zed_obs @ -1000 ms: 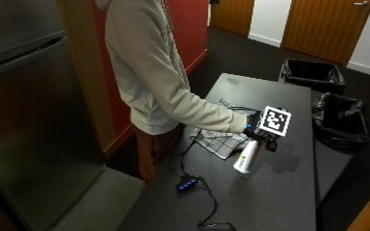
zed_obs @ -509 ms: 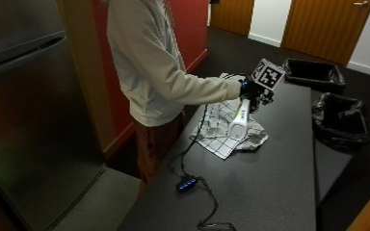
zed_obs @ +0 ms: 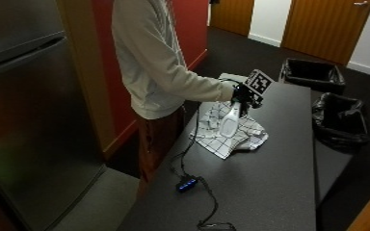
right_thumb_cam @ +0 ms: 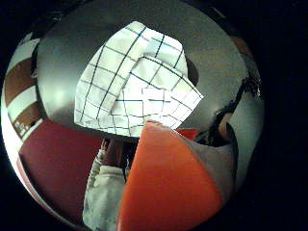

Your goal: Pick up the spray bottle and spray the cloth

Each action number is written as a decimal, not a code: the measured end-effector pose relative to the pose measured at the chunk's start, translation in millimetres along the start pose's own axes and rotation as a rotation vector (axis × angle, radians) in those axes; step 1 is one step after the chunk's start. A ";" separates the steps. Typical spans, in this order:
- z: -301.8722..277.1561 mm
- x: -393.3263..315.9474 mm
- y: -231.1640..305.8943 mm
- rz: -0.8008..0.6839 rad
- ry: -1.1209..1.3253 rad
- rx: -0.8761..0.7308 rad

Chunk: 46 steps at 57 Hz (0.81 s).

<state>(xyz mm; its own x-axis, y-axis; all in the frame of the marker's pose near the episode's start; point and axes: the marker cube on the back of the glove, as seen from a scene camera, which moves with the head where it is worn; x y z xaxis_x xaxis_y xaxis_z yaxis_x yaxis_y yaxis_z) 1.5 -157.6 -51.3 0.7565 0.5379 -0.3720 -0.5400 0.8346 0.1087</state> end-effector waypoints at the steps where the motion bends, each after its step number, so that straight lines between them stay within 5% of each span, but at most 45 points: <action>1: -1.2 -1.4 -0.8 0.033 -0.002 0.001; 8: -13.2 15.3 15.2 -0.225 0.050 0.017; 28: -24.8 14.8 16.6 -0.171 0.034 0.077; 32: -22.7 13.0 11.2 -0.026 -0.001 0.088; 39: -43.1 13.7 20.6 -0.123 -0.134 0.174; 46: -100.0 7.2 39.6 -0.252 -0.597 0.294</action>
<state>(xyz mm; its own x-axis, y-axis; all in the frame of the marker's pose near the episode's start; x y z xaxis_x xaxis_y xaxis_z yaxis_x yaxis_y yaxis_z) -51.3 -132.6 -141.9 0.9636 0.2270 0.1412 -0.2637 0.8942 0.3618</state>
